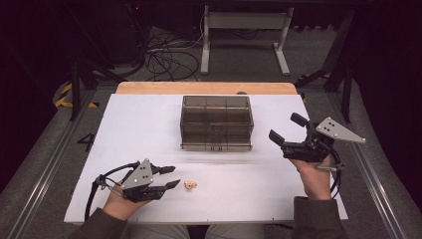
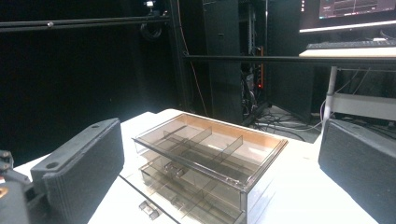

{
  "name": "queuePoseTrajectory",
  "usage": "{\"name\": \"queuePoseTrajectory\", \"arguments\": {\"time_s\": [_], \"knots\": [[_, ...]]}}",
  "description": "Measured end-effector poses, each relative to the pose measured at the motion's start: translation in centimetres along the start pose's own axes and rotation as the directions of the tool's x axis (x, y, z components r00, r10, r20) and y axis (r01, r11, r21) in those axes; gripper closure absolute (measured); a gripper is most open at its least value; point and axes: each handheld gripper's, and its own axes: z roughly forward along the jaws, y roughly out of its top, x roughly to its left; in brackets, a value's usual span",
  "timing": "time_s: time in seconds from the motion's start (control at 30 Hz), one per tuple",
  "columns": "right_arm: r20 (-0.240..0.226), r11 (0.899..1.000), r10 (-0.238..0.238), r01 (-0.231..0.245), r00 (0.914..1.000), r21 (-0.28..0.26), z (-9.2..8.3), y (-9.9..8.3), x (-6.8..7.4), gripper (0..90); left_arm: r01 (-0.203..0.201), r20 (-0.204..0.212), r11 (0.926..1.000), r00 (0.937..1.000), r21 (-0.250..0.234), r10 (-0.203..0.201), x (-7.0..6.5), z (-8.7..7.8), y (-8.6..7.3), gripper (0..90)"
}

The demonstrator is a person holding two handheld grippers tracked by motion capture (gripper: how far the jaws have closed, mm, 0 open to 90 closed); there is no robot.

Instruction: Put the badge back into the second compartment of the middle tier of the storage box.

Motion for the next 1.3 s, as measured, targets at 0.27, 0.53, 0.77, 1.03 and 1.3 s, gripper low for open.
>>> {"name": "queuePoseTrajectory", "arguments": {"time_s": [0.27, 0.53, 0.77, 1.03, 1.3], "knots": [[-0.001, 1.000, -0.001, 0.001, 1.0000, -0.002, -0.1, 0.0, 0.0, 1.2, -0.068, -0.012, 0.9967, 0.9976, 0.045, 0.068, -0.7, 0.9, -0.3, 57.1], [-0.002, 1.000, 0.001, -0.001, 1.0000, 0.000, 0.0, 0.0, 0.0, 1.2, -0.127, 0.004, 0.9869, 0.9919, 0.100, 0.127, -1.4, 2.5, -0.8, 56.9], [-0.001, 1.000, 0.002, -0.002, 1.0000, 0.001, -0.1, 0.0, 0.0, 1.2, -0.237, -0.011, 0.9553, 0.9701, 0.177, 0.242, -2.3, 4.1, -1.3, 57.4], [0.001, 1.000, 0.006, -0.006, 1.0000, 0.004, -0.2, 0.0, 0.0, 1.2, -0.316, -0.020, 0.9199, 0.9439, 0.232, 0.330, -2.9, 5.0, -1.3, 60.3], [0.001, 1.000, 0.003, -0.003, 1.0000, -0.001, -0.2, 0.0, 0.0, 1.2, -0.369, -0.039, 0.8894, 0.9187, 0.269, 0.393, -3.3, 5.8, -1.4, 63.7]]}}
